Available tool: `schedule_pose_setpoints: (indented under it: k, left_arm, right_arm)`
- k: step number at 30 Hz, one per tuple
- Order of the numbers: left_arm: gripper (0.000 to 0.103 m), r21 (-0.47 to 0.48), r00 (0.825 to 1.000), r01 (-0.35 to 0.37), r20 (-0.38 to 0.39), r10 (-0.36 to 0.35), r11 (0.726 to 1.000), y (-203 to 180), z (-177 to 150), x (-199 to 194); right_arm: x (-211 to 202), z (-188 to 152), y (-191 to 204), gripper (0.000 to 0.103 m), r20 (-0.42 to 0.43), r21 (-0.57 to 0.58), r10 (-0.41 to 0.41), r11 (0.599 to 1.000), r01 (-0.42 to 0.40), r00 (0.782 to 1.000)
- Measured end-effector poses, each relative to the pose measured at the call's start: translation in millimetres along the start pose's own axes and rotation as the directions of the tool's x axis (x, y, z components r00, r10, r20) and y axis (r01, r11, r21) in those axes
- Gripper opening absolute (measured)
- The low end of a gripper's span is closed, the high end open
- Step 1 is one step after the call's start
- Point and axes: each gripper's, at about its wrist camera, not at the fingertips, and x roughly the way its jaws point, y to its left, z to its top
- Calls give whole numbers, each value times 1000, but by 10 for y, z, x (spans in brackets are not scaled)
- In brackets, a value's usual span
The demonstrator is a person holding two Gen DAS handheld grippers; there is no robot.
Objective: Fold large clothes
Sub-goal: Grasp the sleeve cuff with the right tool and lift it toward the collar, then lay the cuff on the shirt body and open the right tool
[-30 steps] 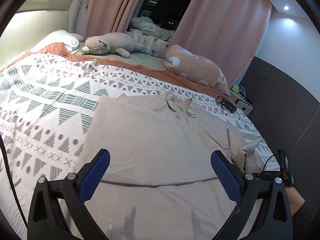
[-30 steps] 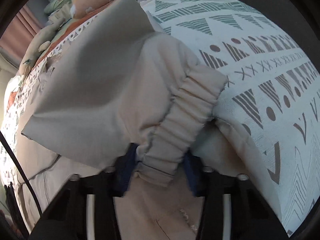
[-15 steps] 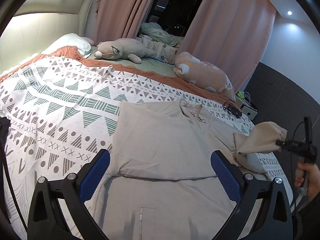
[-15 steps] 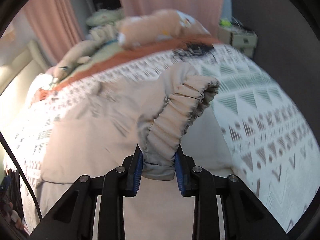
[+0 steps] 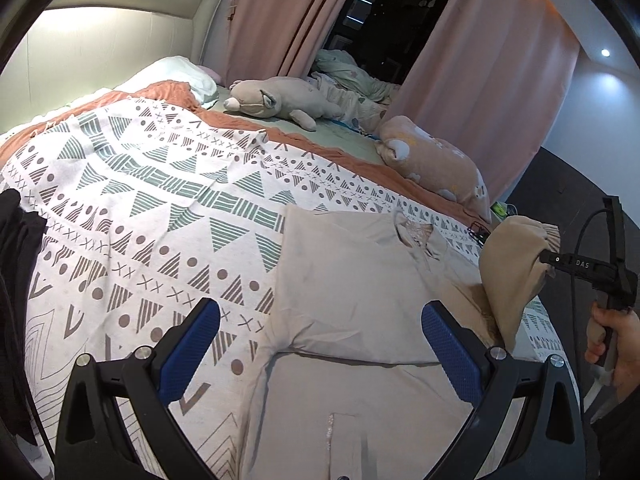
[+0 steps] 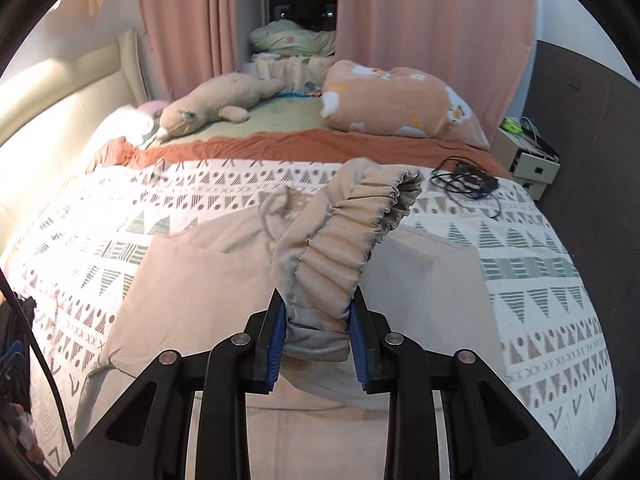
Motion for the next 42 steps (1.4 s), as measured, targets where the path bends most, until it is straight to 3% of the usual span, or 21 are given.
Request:
schedule_pose_setpoints:
  k: [4,8,9,10,11,12,21,26,31,36,42]
  left_arm:
    - [103,-8,999,-33,-17,33,999,135,1,38]
    - [103,-16,997,-67,-36,67,998,242,10,70]
    - [103,-19,997,-74,-37,73,997,259,15,72]
    - [103,-19,996,-82,-36,81,996,275,24,68]
    - [103,-16,995,-94,-32,94,995,272,34,63]
    - [103,-9,994,-108,-23,108,994,255,44,47]
    - [103,81,991,-128,52,124,988,-137,71,-155]
    - [103,147,961,-240,174,214,960,-382,-33,-362]
    - [103,138,979,-122,180,96,983,-511,-122,-629]
    - [103,190,983,-117,161,87,975,-631,-261,-856]
    - [103,186,982,-90,178,56,979,-716,-365,-1268]
  right_arm:
    - [311,-45,272,26,-27,-6,22,1000,-22,999]
    - [708,-2,455,37,-108,-1,139,990,-140,984]
    - [746,-48,504,49,-110,0,163,986,-164,980]
    - [755,-82,541,74,-104,-10,179,983,-181,978]
    - [758,-99,560,85,-98,-20,190,981,-192,977]
    - [740,-126,580,90,-88,-32,202,978,-206,975]
    - [486,-268,176,90,-44,-33,205,978,-206,978]
    - [151,-431,-129,90,-16,13,192,981,-191,981]
    - [-212,-618,-358,90,5,43,191,981,-191,981]
    - [-596,-847,-597,90,48,67,176,982,-179,983]
    - [-1016,-1147,-917,90,71,114,194,973,-201,978]
